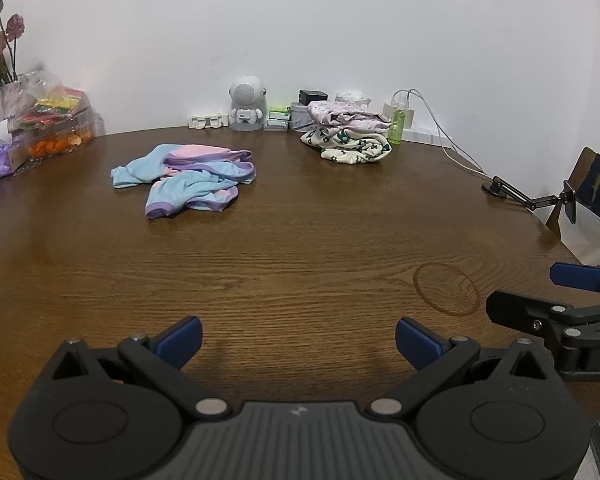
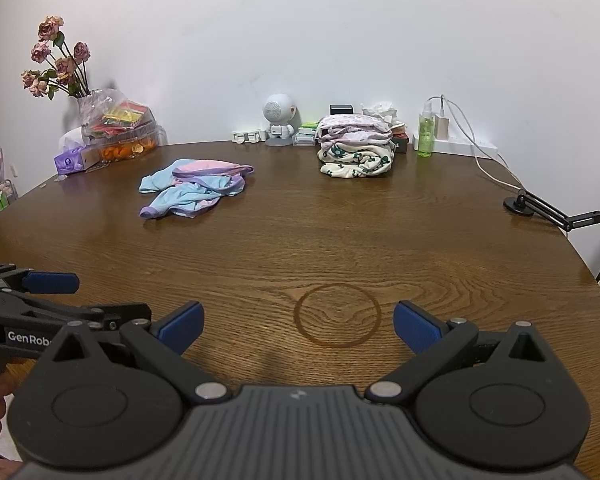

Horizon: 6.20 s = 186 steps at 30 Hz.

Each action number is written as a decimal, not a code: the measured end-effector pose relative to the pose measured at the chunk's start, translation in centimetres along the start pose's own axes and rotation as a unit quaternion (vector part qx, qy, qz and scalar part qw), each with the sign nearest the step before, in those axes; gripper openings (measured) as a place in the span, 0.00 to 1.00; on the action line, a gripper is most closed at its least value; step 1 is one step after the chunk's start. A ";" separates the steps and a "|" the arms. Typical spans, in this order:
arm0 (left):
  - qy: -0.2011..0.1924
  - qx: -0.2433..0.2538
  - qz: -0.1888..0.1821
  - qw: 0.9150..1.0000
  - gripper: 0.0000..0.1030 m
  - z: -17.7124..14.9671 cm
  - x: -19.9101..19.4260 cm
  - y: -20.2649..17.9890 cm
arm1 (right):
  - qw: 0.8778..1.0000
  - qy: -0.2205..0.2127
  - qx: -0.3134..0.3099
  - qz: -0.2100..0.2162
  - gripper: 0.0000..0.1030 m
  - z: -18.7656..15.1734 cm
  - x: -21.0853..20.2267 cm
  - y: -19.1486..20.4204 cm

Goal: Fold clothes

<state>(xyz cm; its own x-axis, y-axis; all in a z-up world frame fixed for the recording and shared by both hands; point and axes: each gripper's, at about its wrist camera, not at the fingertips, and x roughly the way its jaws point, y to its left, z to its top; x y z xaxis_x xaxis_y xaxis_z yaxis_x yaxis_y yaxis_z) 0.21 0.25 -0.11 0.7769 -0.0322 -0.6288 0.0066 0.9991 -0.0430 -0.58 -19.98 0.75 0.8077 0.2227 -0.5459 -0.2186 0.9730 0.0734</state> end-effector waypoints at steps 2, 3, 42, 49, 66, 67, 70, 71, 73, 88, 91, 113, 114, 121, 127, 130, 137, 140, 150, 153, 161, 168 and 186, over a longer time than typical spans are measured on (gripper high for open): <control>-0.001 0.000 0.000 1.000 1.00 -0.1 0.0 0.0 | 1.000 0.000 0.000 0.001 1.00 0.0 0.0 0.0; 0.000 -0.001 0.000 1.000 1.00 -0.1 0.1 0.1 | 1.000 0.000 0.000 0.002 1.00 0.0 0.0 0.0; -0.017 -0.005 0.001 1.000 1.00 -0.4 -0.3 0.3 | 1.000 -0.003 -0.005 0.017 1.00 -0.4 0.9 -0.5; -0.016 -0.003 0.000 1.000 1.00 -0.4 -0.2 0.2 | 1.000 -0.004 -0.005 0.015 1.00 -0.3 0.9 -0.5; -0.025 0.009 0.005 1.000 1.00 0.3 0.1 0.3 | 1.000 0.006 -0.021 0.022 1.00 0.5 2.0 -0.1; -0.028 0.012 0.006 1.000 1.00 0.5 0.2 0.3 | 0.999 0.006 -0.026 0.023 1.00 0.7 2.3 0.0; -0.034 0.013 0.012 0.999 1.00 1.2 0.4 0.5 | 0.999 0.006 -0.036 0.035 1.00 1.8 3.0 0.3; -0.035 0.010 0.013 0.999 1.00 1.5 0.6 0.7 | 0.998 0.005 -0.039 0.039 1.00 2.1 3.2 0.4; -0.038 0.010 0.007 0.999 1.00 2.1 0.9 1.0 | 0.998 0.001 -0.048 0.042 1.00 3.0 3.7 0.6; -0.053 -0.015 0.067 0.996 1.00 8.4 5.4 6.6 | 0.990 0.003 -0.122 0.075 1.00 11.6 9.7 4.3; -0.050 -0.022 0.071 0.996 1.00 9.8 6.6 8.1 | 0.988 0.010 -0.127 0.086 1.00 13.1 11.5 5.3; 0.002 -0.041 0.116 0.992 1.00 19.0 21.0 20.2 | 0.968 0.051 -0.223 0.101 1.00 18.8 32.4 13.3; 0.005 -0.036 0.116 0.993 1.00 19.1 21.6 20.5 | 0.966 0.052 -0.234 0.100 1.00 18.6 33.2 13.8; 0.025 -0.045 0.083 0.995 0.93 19.4 25.1 22.7 | 0.955 0.046 -0.272 0.108 0.88 17.3 35.7 15.5; 0.042 -0.064 0.036 0.996 0.61 19.5 27.4 23.2 | 0.959 0.061 -0.244 0.132 0.34 17.9 37.1 14.9; 0.038 -0.077 0.013 0.996 0.29 19.5 27.8 23.2 | 0.961 0.059 -0.226 0.150 0.10 18.3 37.2 14.2; 0.007 -0.098 -0.016 0.995 0.05 20.0 26.6 22.8 | 0.966 0.041 -0.202 0.157 0.02 18.9 36.0 12.7; -0.023 -0.104 -0.015 0.994 0.05 21.0 24.7 22.8 | 0.970 0.020 -0.190 0.152 0.01 19.9 34.8 11.7; -0.171 -0.082 -0.004 0.982 0.04 27.9 10.9 21.5 | 0.978 -0.140 -0.118 0.096 0.01 28.9 22.8 4.1; -0.205 -0.063 0.001 0.977 0.04 28.4 6.0 20.6 | 0.975 -0.179 -0.105 0.081 0.01 30.4 17.4 1.0; -0.153 0.046 -0.045 0.986 0.04 17.4 -0.2 13.7 | 0.972 -0.149 -0.170 0.065 0.01 24.6 7.3 -4.2; 0.013 0.044 -0.130 0.990 0.05 3.8 3.3 8.6 | 0.978 0.027 -0.202 0.046 0.01 11.2 7.6 -7.8; 0.023 0.031 -0.160 0.986 0.72 2.5 0.1 10.3 | 0.989 0.080 -0.029 0.124 0.57 3.9 4.5 -13.3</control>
<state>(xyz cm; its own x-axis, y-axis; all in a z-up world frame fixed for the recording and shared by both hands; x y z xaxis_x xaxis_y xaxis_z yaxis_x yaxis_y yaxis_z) 1.95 10.64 1.32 0.6993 -0.3456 -0.6258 0.2859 0.9375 -0.1983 8.07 -31.68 0.53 0.6297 0.4373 -0.6420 -0.4338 0.8836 0.1764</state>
